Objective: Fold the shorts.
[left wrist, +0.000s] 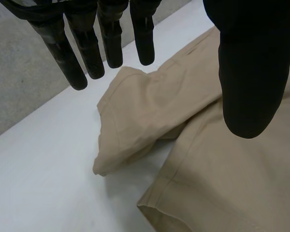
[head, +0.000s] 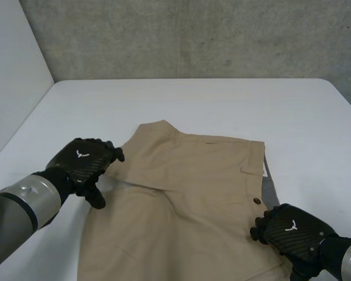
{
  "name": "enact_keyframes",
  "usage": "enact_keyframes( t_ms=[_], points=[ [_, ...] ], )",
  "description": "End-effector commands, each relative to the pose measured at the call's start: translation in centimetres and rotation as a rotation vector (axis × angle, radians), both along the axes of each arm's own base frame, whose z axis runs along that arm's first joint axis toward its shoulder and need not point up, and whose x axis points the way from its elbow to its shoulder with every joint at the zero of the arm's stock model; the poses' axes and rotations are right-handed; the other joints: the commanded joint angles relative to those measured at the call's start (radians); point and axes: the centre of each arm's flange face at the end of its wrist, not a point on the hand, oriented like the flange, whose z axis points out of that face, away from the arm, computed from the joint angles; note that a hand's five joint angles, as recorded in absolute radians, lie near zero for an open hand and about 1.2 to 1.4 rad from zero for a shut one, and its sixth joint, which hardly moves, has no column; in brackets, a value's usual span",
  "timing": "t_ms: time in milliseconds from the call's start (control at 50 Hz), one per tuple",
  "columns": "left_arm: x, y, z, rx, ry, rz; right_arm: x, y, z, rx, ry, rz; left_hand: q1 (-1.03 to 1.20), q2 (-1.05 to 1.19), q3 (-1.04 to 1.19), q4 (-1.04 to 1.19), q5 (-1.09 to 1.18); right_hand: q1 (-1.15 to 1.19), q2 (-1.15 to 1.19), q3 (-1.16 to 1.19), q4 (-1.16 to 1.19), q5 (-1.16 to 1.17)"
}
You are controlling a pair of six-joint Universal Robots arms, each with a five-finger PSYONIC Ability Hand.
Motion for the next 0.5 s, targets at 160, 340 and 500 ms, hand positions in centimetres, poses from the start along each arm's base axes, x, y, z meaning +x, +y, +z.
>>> enact_keyframes(
  t_ms=[160, 340, 500],
  points=[
    [-0.1, -0.3, 0.2, -0.018, 0.024, 0.007, 0.2, -0.1, -0.7, 0.008, -0.035, 0.017, -0.002, 0.014, 0.007, 0.015, 0.016, 0.149, 0.093, 0.086, 0.086, 0.101],
    [-0.1, -0.3, 0.1, -0.018, 0.025, 0.006, 0.2, -0.3, -1.4, 0.026, -0.029, 0.021, -0.002, 0.014, 0.007, 0.015, 0.016, 0.155, 0.099, 0.091, 0.092, 0.107],
    [-0.1, -0.3, 0.2, -0.019, 0.025, 0.007, 0.1, -0.7, -2.2, 0.032, -0.022, 0.022, -0.005, 0.011, 0.004, 0.012, 0.013, 0.251, 0.195, 0.188, 0.189, 0.204]
  ],
)
